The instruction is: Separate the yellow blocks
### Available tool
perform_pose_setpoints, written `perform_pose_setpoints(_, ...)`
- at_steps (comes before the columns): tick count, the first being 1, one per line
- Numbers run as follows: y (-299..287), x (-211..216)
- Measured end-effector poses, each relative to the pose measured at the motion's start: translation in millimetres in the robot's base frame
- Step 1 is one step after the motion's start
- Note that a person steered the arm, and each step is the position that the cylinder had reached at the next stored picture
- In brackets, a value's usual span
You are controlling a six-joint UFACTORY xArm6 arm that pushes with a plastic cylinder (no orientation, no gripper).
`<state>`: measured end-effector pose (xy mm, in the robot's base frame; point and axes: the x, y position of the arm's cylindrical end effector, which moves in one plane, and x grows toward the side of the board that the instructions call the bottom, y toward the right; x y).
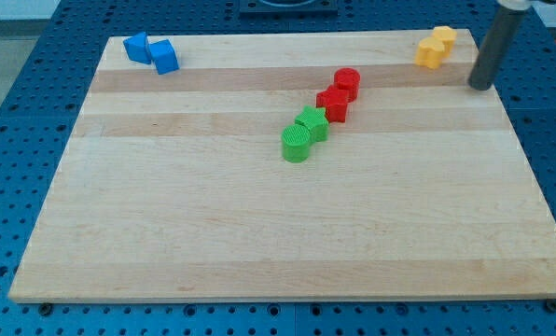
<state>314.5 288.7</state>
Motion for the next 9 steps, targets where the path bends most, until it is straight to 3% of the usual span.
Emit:
perform_pose_setpoints(4, 2.5, -84.7)
perform_pose_setpoints(7, -82.0, -84.7)
perform_pose_setpoints(9, -97.4, -90.5)
